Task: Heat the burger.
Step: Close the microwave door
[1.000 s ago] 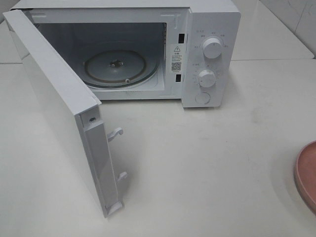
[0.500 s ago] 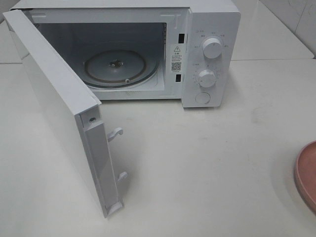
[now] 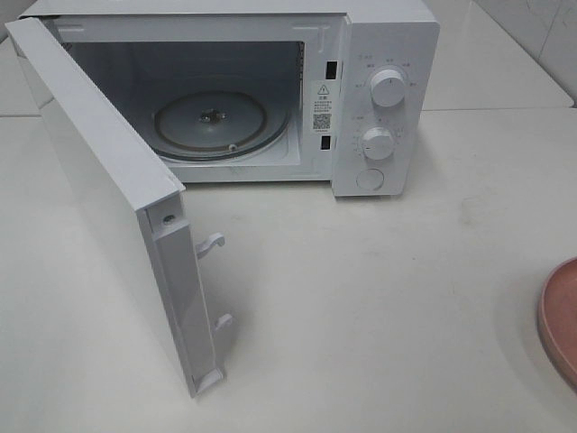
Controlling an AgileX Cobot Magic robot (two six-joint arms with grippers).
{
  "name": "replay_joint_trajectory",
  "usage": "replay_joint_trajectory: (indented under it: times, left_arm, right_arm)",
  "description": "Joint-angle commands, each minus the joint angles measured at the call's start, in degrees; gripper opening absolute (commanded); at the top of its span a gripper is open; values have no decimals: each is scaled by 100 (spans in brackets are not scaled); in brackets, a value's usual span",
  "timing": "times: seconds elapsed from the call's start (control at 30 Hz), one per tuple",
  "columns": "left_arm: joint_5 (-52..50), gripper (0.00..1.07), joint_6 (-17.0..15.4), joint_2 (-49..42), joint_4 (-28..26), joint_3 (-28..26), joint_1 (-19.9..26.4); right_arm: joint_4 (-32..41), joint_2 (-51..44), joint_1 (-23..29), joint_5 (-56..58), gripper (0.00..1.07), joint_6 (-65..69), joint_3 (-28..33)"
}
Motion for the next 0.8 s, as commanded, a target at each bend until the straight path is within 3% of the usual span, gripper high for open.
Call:
replay_joint_trajectory:
  times: [0.03, 0.57, 0.8]
  left_arm:
    - [-80, 100, -40, -103, -29, 23, 6]
    - [-80, 100, -57, -103, -40, 23, 6]
    - [-390, 100, -80, 390, -103, -143, 6]
  right_arm:
    - [17, -149, -23, -6, 74, -52, 11]
    - [17, -149, -23, -6, 74, -52, 11]
    - [17, -149, -23, -6, 74, -52, 11]
